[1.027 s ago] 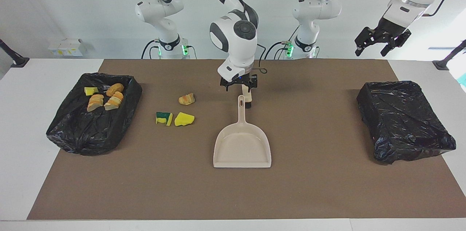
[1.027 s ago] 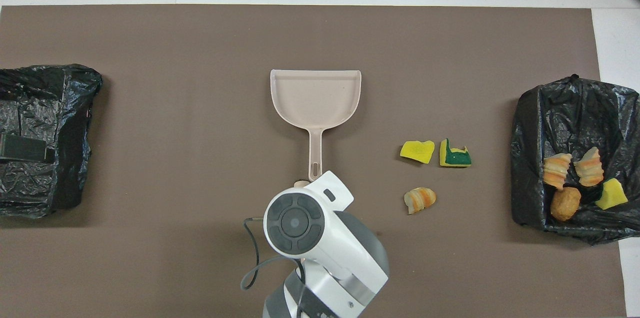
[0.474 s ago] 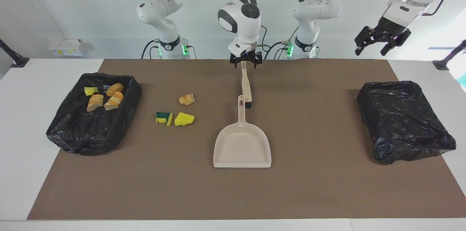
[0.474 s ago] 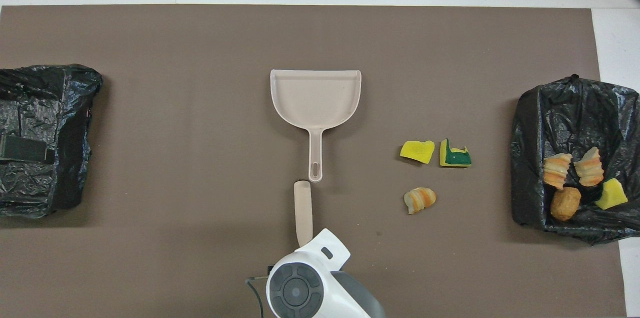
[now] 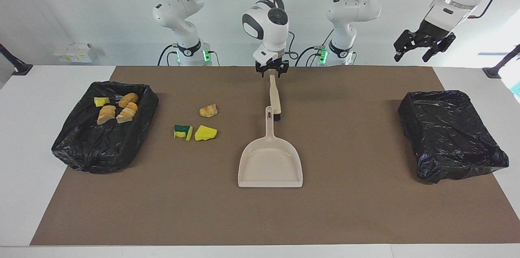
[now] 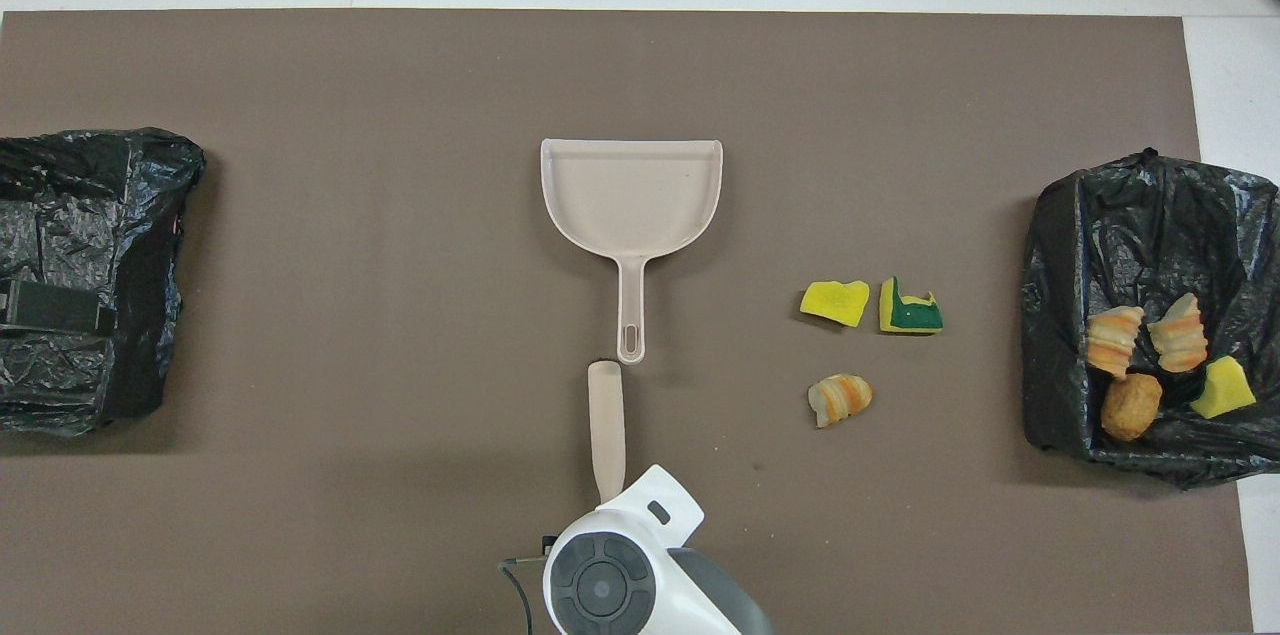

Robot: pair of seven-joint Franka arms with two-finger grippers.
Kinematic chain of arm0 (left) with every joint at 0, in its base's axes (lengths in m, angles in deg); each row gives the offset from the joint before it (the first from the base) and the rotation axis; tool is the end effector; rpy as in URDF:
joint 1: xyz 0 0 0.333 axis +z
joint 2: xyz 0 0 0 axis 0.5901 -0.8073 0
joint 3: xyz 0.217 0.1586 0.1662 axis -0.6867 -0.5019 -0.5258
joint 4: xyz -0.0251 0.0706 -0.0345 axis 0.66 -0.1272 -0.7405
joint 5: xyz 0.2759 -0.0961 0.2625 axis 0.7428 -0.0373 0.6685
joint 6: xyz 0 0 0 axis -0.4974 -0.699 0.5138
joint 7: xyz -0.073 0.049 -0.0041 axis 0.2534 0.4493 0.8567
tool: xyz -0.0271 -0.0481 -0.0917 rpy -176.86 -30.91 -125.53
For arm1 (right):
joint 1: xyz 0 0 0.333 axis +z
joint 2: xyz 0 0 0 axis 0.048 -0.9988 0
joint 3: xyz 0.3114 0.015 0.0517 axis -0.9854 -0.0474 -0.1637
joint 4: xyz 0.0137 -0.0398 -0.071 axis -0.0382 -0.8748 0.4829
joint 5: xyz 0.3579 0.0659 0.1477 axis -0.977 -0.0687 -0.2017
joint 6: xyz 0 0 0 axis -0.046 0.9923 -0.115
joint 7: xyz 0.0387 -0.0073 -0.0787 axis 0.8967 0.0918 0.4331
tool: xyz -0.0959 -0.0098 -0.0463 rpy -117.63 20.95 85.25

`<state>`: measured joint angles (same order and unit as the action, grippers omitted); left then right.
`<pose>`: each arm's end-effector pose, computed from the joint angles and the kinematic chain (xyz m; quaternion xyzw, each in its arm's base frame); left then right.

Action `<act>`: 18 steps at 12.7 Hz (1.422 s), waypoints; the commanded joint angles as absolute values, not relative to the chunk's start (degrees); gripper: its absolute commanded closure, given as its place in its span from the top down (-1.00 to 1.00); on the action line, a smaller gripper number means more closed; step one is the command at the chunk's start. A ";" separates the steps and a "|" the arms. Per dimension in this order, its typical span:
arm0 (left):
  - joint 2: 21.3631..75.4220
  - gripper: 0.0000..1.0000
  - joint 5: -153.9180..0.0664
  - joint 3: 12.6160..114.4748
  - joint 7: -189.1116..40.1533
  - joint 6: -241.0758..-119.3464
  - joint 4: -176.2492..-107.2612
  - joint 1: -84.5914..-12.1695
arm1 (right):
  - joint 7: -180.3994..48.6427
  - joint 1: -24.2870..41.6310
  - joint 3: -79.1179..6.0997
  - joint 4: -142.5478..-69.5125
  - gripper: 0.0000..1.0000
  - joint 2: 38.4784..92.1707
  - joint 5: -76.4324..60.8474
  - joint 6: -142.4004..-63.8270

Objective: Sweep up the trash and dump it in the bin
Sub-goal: 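Release the dustpan and withdraw the right gripper, then grasp the brush with the right gripper while the left gripper grasps the dustpan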

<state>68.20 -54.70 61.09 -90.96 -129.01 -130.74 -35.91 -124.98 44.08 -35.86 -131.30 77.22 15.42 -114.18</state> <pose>0.4938 -0.0090 0.6440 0.9995 -0.0128 -0.0100 0.0255 0.3084 0.4212 0.3351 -0.9979 0.0209 0.0618 0.0060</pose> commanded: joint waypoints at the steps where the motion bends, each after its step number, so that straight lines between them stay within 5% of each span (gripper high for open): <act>1: 69.35 1.00 -55.04 60.69 -91.51 -130.69 -132.40 -36.86 | -124.07 44.00 -35.90 -132.10 -0.23 77.41 13.66 -117.17; 3: 69.26 1.00 -54.95 60.96 -91.59 -130.69 -132.40 -37.04 | -121.53 43.57 -35.90 -131.74 -0.92 77.06 13.66 -117.18; 4: 69.18 1.00 -54.95 61.13 -91.59 -130.77 -132.31 -37.13 | -121.43 43.57 -35.81 -131.48 -1.00 77.06 13.66 -116.31; 11: 67.24 1.00 -56.18 61.31 -90.19 -137.89 -130.82 -39.32 | -122.13 38.39 -35.46 -130.07 -1.00 84.26 13.66 -96.46; 18: 58.99 1.00 -57.14 61.57 -73.41 -149.04 -130.73 -53.56 | -123.43 22.49 -35.28 -130.15 -1.00 87.52 18.66 -87.64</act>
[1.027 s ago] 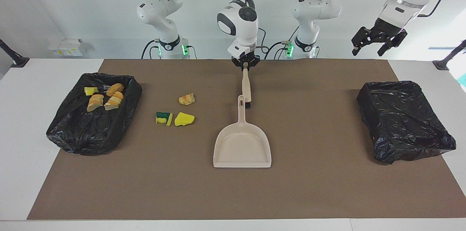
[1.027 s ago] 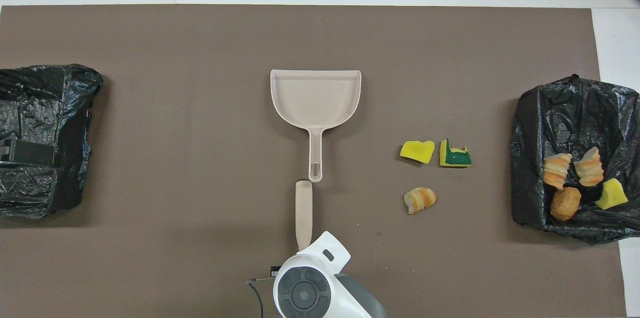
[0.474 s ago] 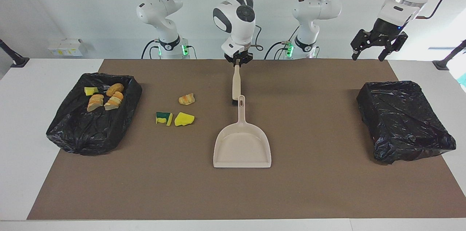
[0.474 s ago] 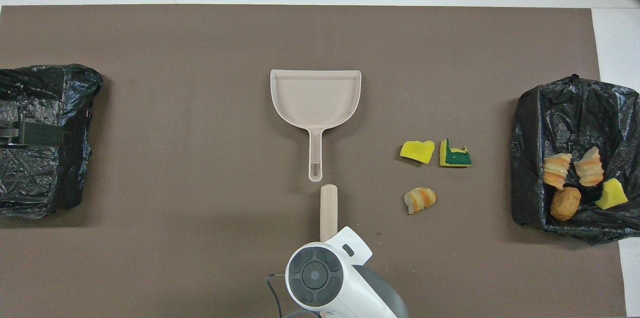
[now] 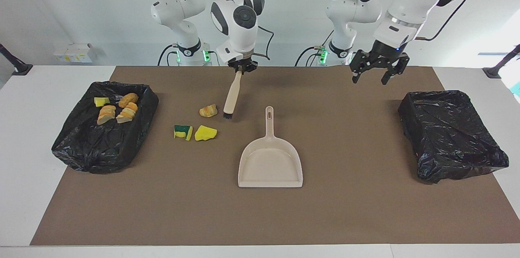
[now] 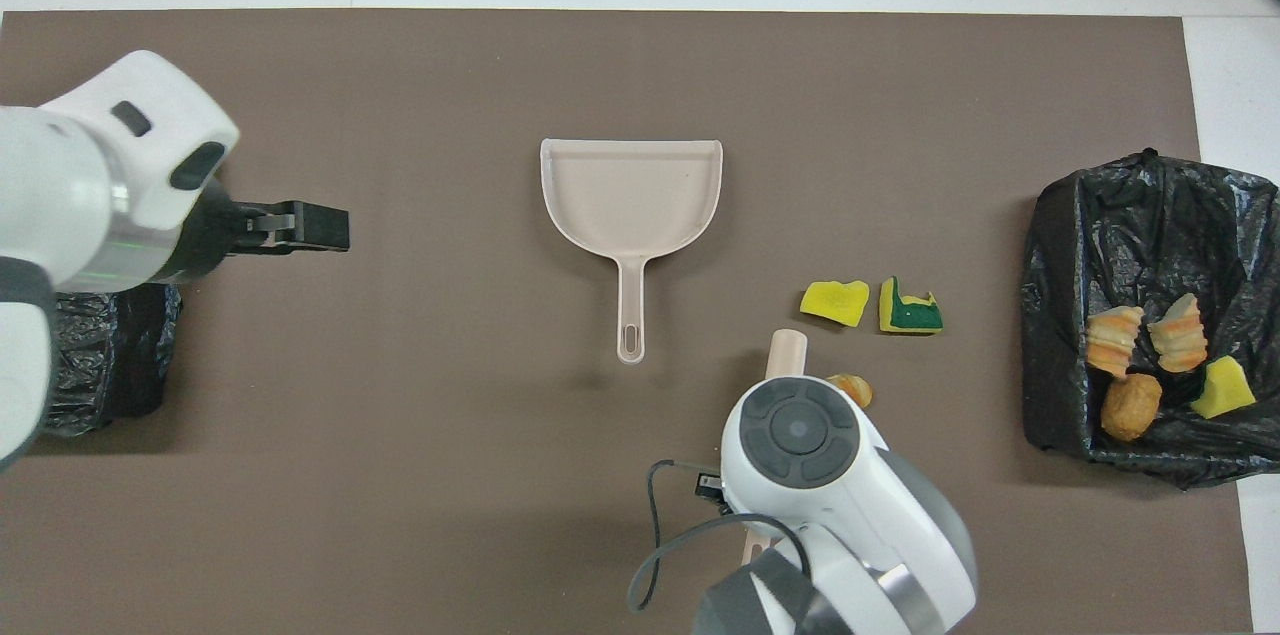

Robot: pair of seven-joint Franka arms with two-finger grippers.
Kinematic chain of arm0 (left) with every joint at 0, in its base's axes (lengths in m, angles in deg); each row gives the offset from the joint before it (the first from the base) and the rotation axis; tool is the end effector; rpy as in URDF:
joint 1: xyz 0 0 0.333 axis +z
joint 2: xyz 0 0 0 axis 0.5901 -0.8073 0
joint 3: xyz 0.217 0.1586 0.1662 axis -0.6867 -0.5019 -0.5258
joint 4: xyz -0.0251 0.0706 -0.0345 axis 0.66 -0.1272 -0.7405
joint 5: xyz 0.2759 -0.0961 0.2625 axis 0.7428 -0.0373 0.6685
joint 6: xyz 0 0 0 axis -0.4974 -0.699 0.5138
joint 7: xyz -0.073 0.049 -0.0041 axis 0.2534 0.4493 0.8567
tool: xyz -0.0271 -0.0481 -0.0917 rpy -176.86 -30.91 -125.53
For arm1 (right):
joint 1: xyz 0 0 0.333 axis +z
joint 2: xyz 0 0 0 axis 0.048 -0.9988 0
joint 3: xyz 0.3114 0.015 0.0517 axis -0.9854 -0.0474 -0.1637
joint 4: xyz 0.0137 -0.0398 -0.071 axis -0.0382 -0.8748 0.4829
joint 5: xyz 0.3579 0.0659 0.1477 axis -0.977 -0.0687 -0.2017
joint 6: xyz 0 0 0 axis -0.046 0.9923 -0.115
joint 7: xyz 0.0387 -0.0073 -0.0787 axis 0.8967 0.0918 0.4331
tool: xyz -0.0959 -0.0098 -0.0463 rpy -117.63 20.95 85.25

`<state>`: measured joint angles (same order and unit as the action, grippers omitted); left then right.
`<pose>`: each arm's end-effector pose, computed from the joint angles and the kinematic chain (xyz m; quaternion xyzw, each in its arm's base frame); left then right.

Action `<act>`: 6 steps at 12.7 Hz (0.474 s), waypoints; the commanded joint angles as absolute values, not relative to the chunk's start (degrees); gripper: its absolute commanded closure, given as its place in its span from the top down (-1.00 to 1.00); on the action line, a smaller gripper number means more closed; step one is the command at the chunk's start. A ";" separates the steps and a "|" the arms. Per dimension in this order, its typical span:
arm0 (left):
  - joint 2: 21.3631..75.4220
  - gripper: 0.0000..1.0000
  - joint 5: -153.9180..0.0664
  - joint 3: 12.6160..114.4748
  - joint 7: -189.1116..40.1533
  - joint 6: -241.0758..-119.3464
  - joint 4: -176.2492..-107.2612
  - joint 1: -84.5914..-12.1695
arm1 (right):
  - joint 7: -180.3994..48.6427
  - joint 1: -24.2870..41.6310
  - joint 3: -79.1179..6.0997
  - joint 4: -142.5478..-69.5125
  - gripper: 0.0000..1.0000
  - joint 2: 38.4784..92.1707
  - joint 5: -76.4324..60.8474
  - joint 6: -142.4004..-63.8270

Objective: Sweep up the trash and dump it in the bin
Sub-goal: 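Grasp the brush with the right gripper while the left gripper grasps the dustpan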

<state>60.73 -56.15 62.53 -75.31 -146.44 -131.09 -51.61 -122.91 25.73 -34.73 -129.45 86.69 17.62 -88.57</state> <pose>0.5343 -0.1750 0.6010 0.9964 -0.0179 0.0604 0.0564 0.3865 0.2696 0.4012 0.9759 -0.1468 -0.1424 0.0763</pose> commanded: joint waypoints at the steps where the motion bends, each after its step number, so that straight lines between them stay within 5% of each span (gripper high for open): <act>1: 58.02 1.00 -58.02 61.57 -72.88 -149.40 -130.38 -54.87 | -124.93 20.91 -35.28 -130.68 -1.00 87.61 18.93 -87.38; 6: 47.66 1.00 -57.51 61.84 -67.71 -149.40 -125.99 -62.34 | -120.57 11.86 -35.46 -131.39 -1.00 87.00 30.60 -87.02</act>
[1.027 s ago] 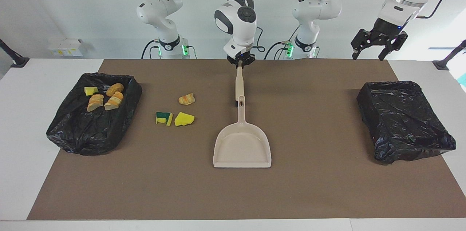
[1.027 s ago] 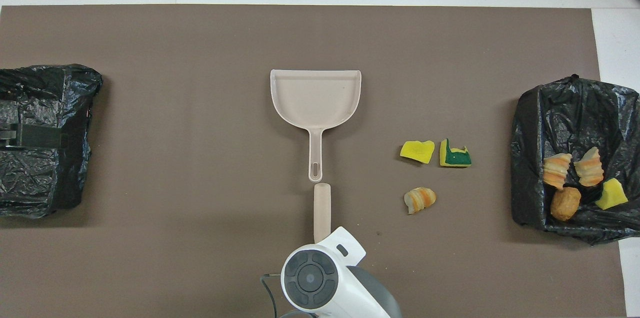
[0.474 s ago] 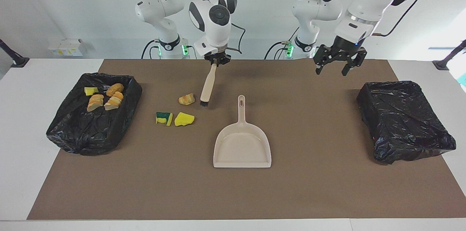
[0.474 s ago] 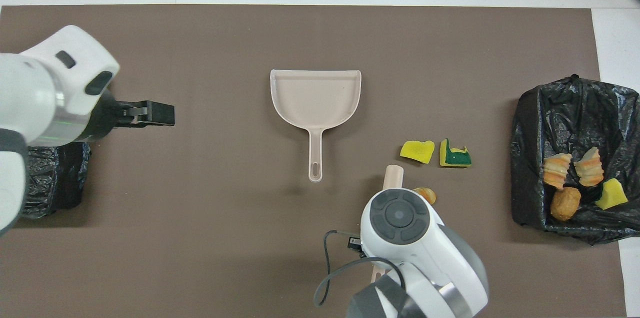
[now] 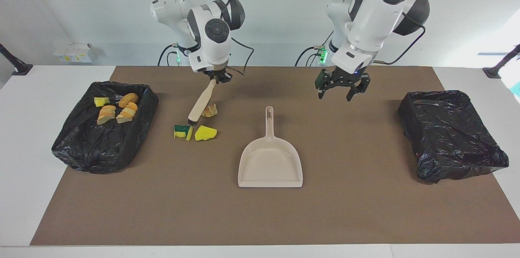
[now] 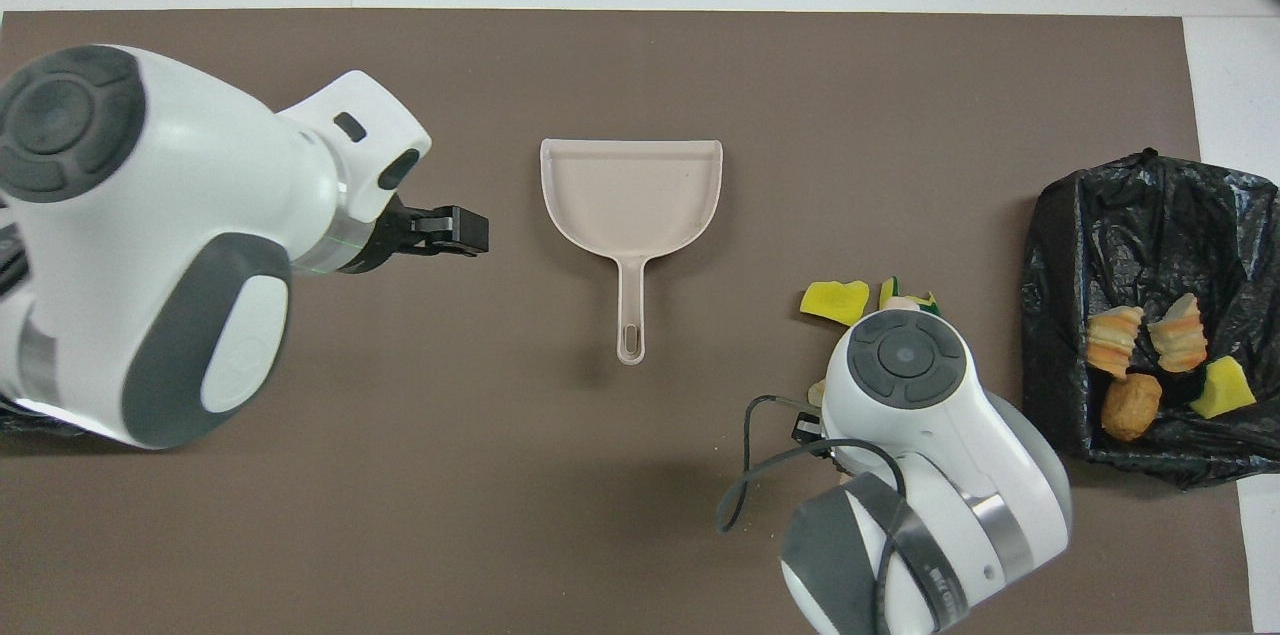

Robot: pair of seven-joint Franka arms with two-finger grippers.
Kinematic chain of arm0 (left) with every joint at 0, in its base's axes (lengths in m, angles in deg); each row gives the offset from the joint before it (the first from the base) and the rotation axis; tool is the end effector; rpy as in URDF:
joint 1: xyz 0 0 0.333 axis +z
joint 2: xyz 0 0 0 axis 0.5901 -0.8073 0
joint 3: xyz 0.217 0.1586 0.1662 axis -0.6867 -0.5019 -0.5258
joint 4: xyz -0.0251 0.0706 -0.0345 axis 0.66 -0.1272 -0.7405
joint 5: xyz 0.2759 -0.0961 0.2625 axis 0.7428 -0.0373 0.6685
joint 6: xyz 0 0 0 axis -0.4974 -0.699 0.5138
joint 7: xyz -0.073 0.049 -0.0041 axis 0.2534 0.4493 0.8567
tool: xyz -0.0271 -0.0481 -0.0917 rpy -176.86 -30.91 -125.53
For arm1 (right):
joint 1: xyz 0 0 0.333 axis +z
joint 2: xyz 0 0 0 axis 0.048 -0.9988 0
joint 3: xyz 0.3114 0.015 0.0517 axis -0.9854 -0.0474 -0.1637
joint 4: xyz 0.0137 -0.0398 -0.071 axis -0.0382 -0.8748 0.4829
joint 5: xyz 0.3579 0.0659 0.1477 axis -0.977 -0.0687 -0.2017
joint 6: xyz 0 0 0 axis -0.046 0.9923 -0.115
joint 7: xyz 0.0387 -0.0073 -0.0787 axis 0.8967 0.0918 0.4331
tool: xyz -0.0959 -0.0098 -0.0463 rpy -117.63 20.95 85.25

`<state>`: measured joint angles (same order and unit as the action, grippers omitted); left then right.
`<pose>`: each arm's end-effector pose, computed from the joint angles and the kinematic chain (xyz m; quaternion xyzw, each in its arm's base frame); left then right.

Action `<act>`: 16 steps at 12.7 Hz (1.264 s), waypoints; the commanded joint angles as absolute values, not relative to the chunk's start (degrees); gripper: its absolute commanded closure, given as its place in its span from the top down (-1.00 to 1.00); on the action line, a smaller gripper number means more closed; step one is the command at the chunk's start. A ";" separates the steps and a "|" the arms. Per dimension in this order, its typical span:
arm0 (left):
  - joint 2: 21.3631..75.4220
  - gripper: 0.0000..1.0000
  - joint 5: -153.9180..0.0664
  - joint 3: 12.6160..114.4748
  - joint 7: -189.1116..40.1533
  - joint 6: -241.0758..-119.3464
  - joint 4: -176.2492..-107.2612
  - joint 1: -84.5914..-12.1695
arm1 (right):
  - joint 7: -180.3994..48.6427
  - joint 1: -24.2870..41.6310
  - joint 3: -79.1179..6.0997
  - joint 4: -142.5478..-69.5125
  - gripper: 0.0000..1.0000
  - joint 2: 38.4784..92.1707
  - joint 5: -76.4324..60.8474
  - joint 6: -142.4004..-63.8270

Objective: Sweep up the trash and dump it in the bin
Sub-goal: 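Grasp the brush with the right gripper while the left gripper grasps the dustpan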

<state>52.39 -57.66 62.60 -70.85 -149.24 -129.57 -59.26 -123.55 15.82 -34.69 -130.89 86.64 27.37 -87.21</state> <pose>0.5429 -0.2630 0.5342 0.9971 -0.0395 0.0161 0.0628 0.4245 0.1813 0.3892 0.9609 -0.2046 -0.1207 0.1424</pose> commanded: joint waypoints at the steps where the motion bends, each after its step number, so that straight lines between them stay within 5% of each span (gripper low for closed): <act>1: 44.77 1.00 -57.50 61.84 -65.08 -149.84 -124.85 -63.83 | -118.02 9.92 -35.46 -131.48 -1.00 86.73 30.71 -87.90; 5: 38.07 1.00 -58.55 62.01 -58.37 -157.21 -123.00 -67.88 | -102.75 2.63 -35.46 -134.02 -1.00 86.73 30.71 -92.55; 12: 36.83 1.00 -59.88 62.01 -58.11 -164.17 -127.65 -70.79 | -74.45 -4.24 -35.46 -142.29 -1.00 90.51 30.71 -100.74; 16: 36.39 1.00 -59.70 61.92 -57.75 -165.76 -130.82 -73.34 | -73.51 -1.71 -35.64 -142.55 -1.00 90.16 29.57 -100.83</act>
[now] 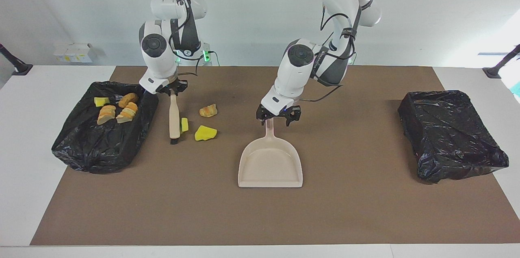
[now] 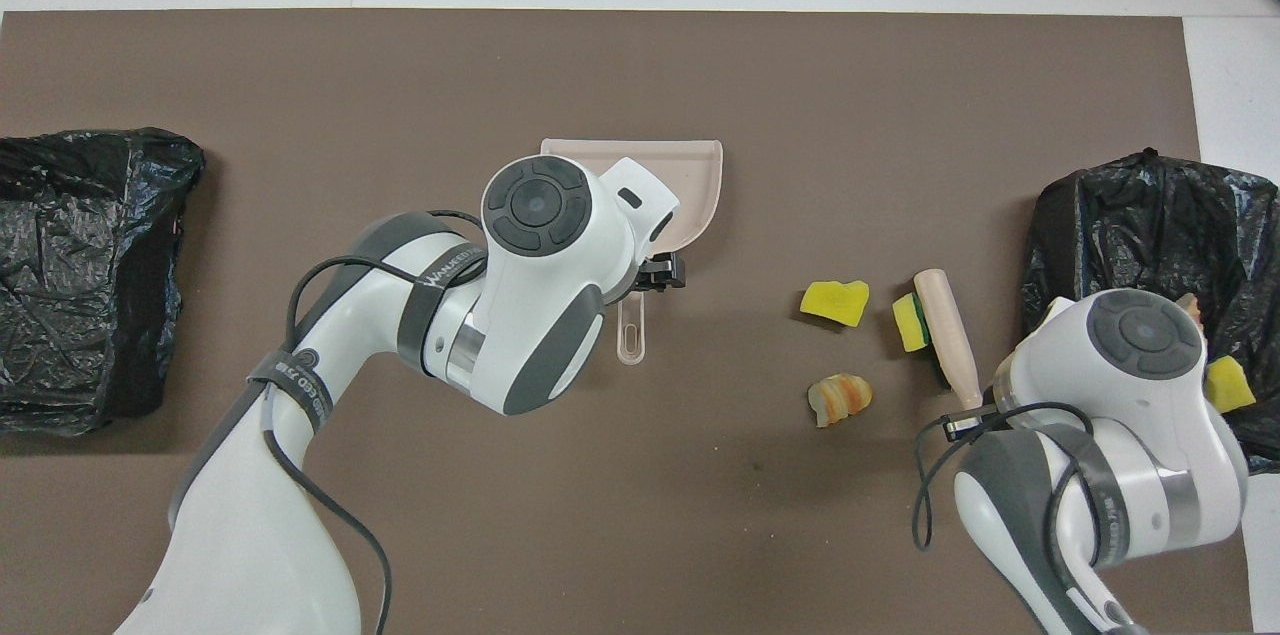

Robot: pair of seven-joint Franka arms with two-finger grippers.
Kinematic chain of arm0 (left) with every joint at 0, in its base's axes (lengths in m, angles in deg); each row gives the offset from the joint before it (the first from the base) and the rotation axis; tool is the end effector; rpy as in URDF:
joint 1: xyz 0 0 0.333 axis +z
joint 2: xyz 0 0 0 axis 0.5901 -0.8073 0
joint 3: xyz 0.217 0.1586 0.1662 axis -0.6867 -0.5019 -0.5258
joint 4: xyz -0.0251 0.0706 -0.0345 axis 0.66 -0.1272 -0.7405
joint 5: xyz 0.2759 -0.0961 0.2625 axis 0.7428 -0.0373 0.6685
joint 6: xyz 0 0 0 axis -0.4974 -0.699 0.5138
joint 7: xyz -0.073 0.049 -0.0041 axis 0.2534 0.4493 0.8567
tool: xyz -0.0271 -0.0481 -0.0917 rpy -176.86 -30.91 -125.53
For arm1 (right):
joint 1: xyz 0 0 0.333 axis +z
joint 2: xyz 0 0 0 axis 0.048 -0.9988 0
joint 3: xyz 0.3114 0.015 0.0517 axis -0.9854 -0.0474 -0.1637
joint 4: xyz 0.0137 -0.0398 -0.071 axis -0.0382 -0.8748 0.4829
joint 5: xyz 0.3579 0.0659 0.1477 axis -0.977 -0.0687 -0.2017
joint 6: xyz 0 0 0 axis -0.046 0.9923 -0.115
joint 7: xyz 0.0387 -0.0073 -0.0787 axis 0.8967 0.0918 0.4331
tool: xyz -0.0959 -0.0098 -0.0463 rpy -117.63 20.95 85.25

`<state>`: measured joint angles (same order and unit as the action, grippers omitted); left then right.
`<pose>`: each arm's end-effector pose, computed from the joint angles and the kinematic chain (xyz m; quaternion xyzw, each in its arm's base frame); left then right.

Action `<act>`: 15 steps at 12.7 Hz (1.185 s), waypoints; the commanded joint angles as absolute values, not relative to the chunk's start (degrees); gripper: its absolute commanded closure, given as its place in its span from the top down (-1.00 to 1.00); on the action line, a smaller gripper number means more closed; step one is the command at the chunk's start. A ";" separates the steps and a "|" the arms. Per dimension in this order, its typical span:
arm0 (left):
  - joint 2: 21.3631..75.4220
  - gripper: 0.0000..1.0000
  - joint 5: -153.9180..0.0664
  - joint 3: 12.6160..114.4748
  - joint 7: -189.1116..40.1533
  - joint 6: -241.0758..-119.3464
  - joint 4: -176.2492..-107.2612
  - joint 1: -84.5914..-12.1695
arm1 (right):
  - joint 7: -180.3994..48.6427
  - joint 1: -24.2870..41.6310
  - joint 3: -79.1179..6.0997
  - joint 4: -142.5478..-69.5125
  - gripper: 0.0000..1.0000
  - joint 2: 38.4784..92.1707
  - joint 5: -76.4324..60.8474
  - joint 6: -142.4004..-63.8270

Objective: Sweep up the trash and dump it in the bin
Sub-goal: 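Pull the dustpan toward the robot with the left gripper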

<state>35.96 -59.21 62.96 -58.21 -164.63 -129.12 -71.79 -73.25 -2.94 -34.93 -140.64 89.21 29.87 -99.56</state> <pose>0.5239 -0.4137 0.3806 0.9972 -0.0200 -0.0094 0.0719 0.4377 0.0337 0.3506 0.9851 0.0837 -0.1350 0.0654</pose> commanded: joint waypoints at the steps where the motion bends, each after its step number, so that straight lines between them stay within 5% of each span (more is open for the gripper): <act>1: 36.39 1.00 -59.70 62.01 -57.75 -166.10 -131.17 -73.52 | -75.18 -1.35 -35.72 -142.73 -1.00 90.16 28.78 -100.83; 5: 36.83 0.96 -59.70 61.92 -57.75 -166.46 -133.54 -74.75 | -76.07 -1.00 -35.72 -142.82 -1.00 89.20 24.74 -101.18; 6: 36.83 0.66 -59.70 61.92 -57.75 -166.46 -133.63 -74.75 | -76.25 -1.00 -35.72 -142.99 -1.00 89.19 24.38 -101.44; 7: 36.83 0.61 -59.70 61.84 -57.75 -166.02 -133.11 -74.40 | -77.99 -0.91 -35.72 -143.08 -1.00 89.19 23.07 -101.53; 8: 36.74 0.20 -59.70 61.66 -57.67 -165.58 -132.58 -74.31 | -80.18 0.83 -35.72 -143.08 -1.00 89.19 22.10 -101.53; 9: 36.66 -0.51 -59.70 61.66 -57.67 -165.58 -132.40 -74.05 | -82.38 1.46 -35.72 -143.08 -1.00 89.19 21.48 -101.62; 10: 36.74 -1.00 -59.70 61.75 -57.75 -165.32 -132.49 -74.04 | -83.88 2.07 -35.72 -143.08 -1.00 89.19 20.61 -101.79; 15: 39.19 -1.00 -56.03 61.31 -67.18 -162.35 -132.67 -72.13 | -84.34 4.01 -35.81 -143.08 -1.00 88.75 19.11 -102.06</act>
